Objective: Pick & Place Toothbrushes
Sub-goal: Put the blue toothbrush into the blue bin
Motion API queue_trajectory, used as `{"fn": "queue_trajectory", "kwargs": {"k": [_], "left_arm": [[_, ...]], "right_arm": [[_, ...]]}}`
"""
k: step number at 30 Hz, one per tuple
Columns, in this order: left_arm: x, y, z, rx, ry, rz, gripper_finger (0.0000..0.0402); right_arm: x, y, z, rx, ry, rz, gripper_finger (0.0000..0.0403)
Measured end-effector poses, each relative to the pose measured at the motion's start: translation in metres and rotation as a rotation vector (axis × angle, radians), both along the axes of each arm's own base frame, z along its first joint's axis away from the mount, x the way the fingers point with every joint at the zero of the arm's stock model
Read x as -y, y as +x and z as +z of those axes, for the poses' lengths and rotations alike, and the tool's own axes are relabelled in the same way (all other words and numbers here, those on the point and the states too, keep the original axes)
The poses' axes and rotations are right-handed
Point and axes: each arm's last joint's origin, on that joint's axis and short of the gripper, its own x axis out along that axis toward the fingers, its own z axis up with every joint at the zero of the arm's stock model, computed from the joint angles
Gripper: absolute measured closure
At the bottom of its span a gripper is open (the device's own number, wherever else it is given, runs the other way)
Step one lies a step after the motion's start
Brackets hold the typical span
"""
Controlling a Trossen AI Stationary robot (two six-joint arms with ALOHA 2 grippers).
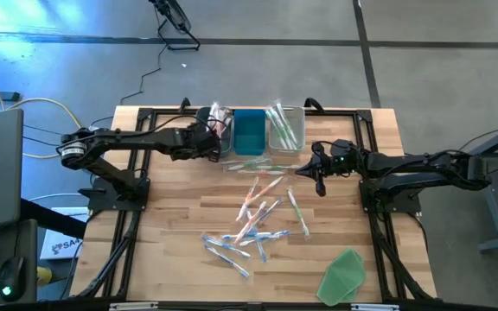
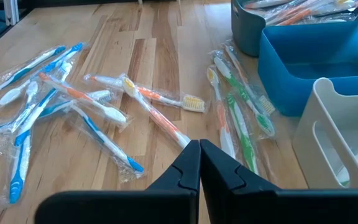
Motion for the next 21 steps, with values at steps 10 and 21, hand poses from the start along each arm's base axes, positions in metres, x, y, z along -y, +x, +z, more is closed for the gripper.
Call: {"fn": "queue_trajectory", "kwargs": {"k": [10, 21], "left_arm": [[-0.004, 0.014, 0.007, 0.011, 0.091, -0.236, 0.0401], [-0.006, 0.025, 0.012, 0.0, 0.204, -0.451, 0.0401]], "right_arm": [[0.0, 0.0, 0.001, 0.007, -0.014, -0.009, 0.0401], [0.004, 0.0, 0.001, 0.0, -0.058, -0.1, 0.0401]]}}
